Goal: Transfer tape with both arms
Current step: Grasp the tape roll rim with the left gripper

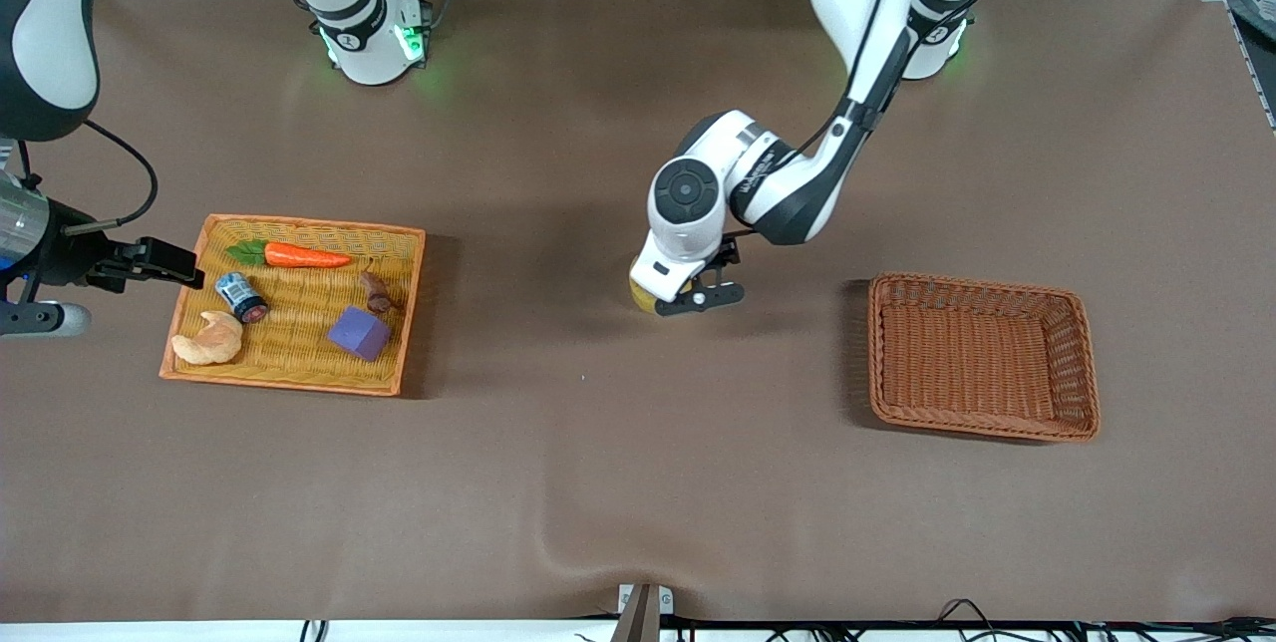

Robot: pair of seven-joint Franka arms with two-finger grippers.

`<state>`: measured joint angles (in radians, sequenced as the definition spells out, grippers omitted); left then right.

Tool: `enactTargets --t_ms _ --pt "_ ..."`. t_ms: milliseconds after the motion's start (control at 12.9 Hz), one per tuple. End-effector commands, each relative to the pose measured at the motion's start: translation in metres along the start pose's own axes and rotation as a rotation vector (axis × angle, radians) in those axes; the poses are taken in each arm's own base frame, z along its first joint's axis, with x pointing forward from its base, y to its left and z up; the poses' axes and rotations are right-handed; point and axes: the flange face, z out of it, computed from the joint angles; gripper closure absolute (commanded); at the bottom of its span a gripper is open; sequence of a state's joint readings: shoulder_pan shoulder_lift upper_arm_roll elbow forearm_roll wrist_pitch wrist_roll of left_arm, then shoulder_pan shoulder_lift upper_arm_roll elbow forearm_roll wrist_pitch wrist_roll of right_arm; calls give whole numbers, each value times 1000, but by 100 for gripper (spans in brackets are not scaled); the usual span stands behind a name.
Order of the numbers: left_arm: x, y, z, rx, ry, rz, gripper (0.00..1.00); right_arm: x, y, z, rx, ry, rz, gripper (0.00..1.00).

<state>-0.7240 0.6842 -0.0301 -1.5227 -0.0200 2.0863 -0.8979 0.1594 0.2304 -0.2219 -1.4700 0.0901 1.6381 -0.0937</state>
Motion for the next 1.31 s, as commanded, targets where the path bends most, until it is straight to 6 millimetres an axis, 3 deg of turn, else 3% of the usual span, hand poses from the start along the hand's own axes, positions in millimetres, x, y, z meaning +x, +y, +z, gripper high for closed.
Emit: enactTargets --t_ms 0,232,309,618,695,772,849,1236 --pt "8 4 -3 11 33 -4 0 -5 -11 -15 -8 13 -31 0" --pt "4 3 9 32 15 3 0 -6 -13 -20 -9 16 -11 0" --pt "4 3 21 46 5 6 0 -7 -10 -21 -10 17 -9 0" --pt "-3 7 49 89 -5 25 0 -15 6 -42 -4 44 21 0" --pt "0 4 53 89 -7 18 0 -24 24 -50 11 54 45 0" --pt "1 4 55 87 -10 11 12 -28 18 -50 25 59 30 0" --pt "3 3 53 87 -5 11 99 -37 23 -55 37 70 37 0" --pt "4 3 55 88 -4 -16 100 -41 25 -61 23 48 31 0"
